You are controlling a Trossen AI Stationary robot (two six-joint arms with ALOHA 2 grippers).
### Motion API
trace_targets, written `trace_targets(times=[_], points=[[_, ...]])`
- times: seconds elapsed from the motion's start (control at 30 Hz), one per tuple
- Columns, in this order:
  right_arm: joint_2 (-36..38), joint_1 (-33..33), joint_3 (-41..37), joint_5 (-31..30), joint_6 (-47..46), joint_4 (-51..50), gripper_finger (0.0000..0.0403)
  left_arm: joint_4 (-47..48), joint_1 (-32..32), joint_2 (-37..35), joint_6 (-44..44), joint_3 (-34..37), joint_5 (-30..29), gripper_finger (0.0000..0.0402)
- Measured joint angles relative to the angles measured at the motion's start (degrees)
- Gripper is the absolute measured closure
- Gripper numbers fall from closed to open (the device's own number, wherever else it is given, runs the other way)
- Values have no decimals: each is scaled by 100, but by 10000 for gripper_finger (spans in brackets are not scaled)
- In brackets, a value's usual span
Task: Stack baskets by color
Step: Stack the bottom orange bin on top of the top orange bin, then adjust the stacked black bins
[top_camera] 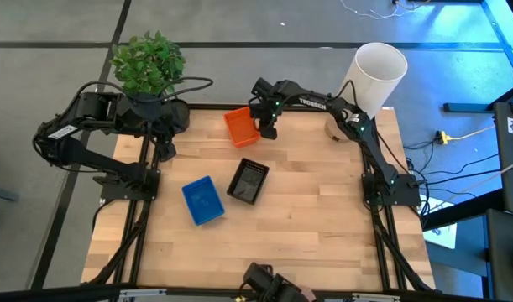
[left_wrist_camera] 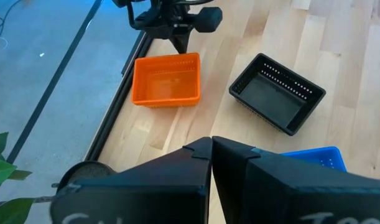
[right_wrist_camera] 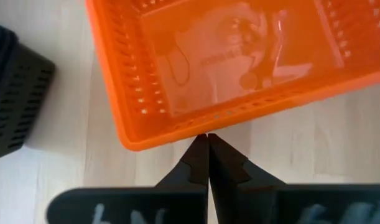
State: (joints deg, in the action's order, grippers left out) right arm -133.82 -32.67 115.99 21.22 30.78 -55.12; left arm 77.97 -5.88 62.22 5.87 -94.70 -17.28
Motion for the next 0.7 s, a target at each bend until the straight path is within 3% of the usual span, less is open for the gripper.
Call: trace_targets(times=[0.23, 0.57, 0.7], points=[[140, 12, 578, -399, 144, -330, 403, 1, 0, 1, 0, 0, 0, 398], [413, 594, 1891, -394, 245, -2457, 395, 0, 4, 0, -27, 0, 42, 398], [485, 882, 1865, -624, -83, -2730, 372, 4, 6, 0, -47, 0, 48, 398]])
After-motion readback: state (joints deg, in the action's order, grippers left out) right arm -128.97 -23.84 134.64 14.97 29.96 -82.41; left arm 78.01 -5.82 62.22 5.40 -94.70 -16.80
